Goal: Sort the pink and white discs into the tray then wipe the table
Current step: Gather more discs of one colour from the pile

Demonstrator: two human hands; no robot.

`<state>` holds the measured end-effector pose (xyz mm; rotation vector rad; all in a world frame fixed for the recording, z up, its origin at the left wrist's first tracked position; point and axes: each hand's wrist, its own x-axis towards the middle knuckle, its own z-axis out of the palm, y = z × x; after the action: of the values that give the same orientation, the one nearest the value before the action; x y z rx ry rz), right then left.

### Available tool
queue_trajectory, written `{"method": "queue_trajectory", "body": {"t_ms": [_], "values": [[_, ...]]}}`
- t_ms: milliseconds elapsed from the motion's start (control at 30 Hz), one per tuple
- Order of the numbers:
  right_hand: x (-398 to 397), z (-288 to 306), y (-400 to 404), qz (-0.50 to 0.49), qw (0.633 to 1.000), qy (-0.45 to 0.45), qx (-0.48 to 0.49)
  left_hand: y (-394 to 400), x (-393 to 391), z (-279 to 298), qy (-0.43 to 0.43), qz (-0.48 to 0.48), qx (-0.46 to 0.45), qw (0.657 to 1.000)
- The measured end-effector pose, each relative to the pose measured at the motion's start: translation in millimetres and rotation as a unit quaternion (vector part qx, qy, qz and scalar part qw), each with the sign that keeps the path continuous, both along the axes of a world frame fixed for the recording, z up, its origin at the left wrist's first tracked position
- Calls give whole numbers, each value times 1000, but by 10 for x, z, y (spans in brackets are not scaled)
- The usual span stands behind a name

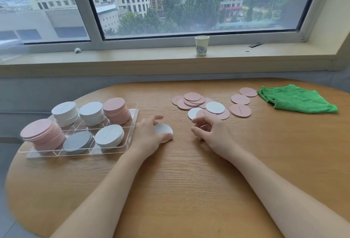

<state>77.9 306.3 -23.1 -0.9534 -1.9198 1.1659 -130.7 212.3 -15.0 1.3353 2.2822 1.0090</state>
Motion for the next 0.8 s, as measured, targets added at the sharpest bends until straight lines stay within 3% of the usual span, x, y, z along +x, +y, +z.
{"method": "queue_trajectory", "body": {"t_ms": [200,333,467,567,700,800], "values": [[153,66,158,-49,999,4,-3,-19,137,117,-195,-20,90,976],[315,122,444,-126,989,-23,70,135,389,148,-320,-46,92,942],[414,154,779,-171,973,-72,137,377,627,102,-369,-69,125,918],[406,122,1055,-164,960,-161,160,459,777,110,-431,-104,134,886],[293,76,1218,-151,927,-315,136,514,762,34,-458,-145,134,867],[206,92,1213,-141,917,-352,124,536,719,-9,-453,-162,119,869]]}}
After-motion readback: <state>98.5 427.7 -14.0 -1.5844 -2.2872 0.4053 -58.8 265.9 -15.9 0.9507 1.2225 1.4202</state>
